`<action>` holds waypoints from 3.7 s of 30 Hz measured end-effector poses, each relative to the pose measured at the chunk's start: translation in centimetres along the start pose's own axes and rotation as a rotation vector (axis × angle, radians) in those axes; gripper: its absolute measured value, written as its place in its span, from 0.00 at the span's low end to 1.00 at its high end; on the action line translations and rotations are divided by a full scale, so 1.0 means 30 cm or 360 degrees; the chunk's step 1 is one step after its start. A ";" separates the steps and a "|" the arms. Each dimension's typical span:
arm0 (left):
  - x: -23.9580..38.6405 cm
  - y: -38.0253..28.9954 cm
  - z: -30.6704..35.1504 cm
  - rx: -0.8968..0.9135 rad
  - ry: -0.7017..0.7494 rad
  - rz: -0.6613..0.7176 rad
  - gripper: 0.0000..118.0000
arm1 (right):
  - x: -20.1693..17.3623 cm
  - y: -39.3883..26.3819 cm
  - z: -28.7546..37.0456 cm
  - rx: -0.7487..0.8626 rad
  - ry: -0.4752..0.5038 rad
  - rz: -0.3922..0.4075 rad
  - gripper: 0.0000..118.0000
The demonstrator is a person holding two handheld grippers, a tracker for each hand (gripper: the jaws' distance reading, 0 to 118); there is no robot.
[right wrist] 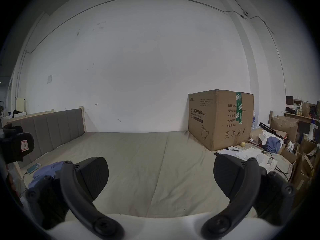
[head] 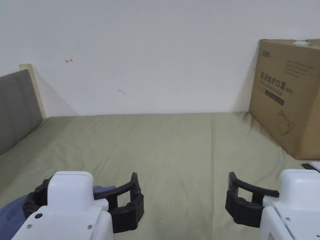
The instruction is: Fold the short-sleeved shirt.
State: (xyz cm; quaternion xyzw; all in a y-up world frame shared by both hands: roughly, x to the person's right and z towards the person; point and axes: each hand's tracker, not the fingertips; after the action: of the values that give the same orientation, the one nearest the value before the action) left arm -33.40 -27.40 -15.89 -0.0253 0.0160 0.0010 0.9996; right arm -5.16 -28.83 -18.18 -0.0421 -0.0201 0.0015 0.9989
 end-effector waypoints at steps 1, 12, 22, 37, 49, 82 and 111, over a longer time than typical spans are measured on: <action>0.000 -0.001 -0.001 0.0000 0.0000 -0.0001 1.00 | -0.001 -0.001 0.001 0.0000 -0.0001 0.0000 1.00; -0.155 -0.151 -0.049 0.0114 -0.0406 0.1881 1.00 | -0.256 -0.026 0.036 0.0261 -0.0253 0.1371 1.00; -0.146 -0.081 -0.050 -0.0027 0.0041 0.1044 1.00 | -0.242 -0.013 -0.004 0.0053 -0.0001 0.0816 1.00; -0.023 -0.001 -0.013 0.0000 -0.0030 0.0077 1.00 | -0.019 -0.003 -0.012 0.0036 -0.0028 -0.0050 0.94; -0.101 -0.015 -0.005 -0.0069 -0.0022 0.0164 0.00 | -0.088 0.008 -0.009 -0.0001 0.0030 0.0034 0.00; -0.752 -0.541 -0.496 -0.1258 0.0665 0.0492 0.00 | -0.584 -0.071 -0.118 -0.0286 0.0830 0.0152 0.00; -0.878 -0.684 -0.736 -0.1496 0.0509 0.0874 0.00 | -0.512 -0.146 -0.241 -0.0624 0.0730 0.0088 0.00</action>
State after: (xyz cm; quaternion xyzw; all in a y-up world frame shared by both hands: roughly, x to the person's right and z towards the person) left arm -60.36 -49.04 -36.05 -0.4625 0.1710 0.2641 0.8290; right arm -20.21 -33.88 -25.62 -0.2338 0.2072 0.0152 0.9498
